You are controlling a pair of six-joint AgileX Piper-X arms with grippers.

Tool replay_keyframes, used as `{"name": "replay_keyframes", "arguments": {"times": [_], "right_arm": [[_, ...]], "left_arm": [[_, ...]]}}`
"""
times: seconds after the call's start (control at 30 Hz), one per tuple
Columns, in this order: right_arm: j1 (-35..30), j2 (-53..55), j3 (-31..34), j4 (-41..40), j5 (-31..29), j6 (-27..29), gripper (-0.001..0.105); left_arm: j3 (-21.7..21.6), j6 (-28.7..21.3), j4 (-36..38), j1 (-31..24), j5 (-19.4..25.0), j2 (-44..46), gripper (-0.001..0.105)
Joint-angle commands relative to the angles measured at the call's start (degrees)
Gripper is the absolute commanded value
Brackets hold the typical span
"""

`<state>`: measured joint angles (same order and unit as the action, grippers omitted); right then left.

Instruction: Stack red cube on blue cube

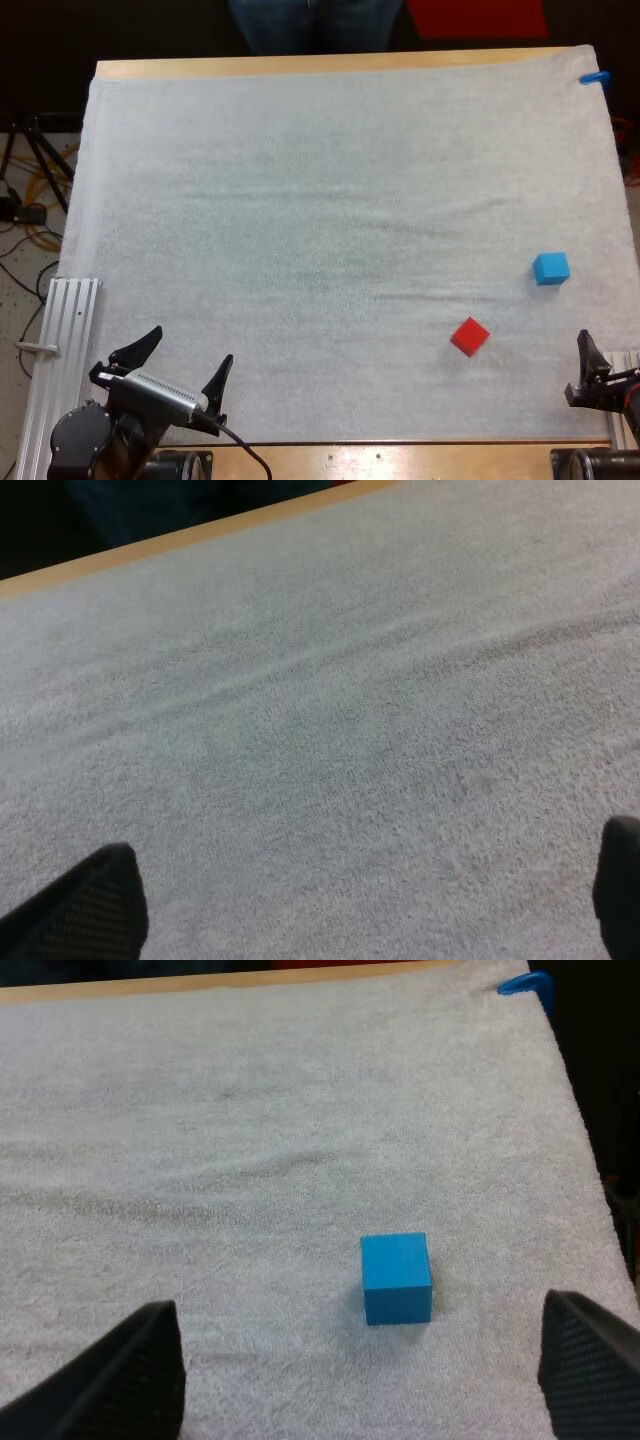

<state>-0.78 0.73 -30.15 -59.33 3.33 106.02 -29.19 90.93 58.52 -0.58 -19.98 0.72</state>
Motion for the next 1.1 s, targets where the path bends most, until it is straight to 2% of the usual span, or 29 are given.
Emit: {"name": "replay_keyframes", "arguments": {"times": [0.0,0.27,0.43,0.53,0.63,0.83,1.07], "right_arm": [[-0.2,2.2,-0.2,0.1,0.1,0.5,0.071],[-0.2,2.0,-0.2,0.3,0.4,0.5,0.071],[-0.2,-1.3,-1.8,0.2,1.7,0.5,0.071],[-0.2,-5.5,-4.5,-0.2,3.1,0.5,0.071],[-0.2,-10.0,-7.8,-1.3,3.4,0.5,0.071],[0.9,-19.5,-15.0,-7.6,5.3,2.3,0.071],[7.1,-28.0,-21.9,-12.1,5.9,5.0,0.071]], "left_arm": [[0.0,0.6,-0.8,0.0,-0.4,7.9,0.087],[0.0,1.1,-1.5,0.4,-1.1,7.6,0.087],[-0.6,2.7,-1.6,3.6,-2.1,4.8,0.087],[-2.7,2.4,-1.1,6.3,-2.1,0.7,0.087],[-6.1,0.0,0.0,8.7,-2.1,-4.1,0.087],[-13.1,-4.1,0.9,13.3,-2.1,-14.2,0.087],[-19.7,-5.3,1.1,22.6,-2.1,-22.6,0.087]]}}
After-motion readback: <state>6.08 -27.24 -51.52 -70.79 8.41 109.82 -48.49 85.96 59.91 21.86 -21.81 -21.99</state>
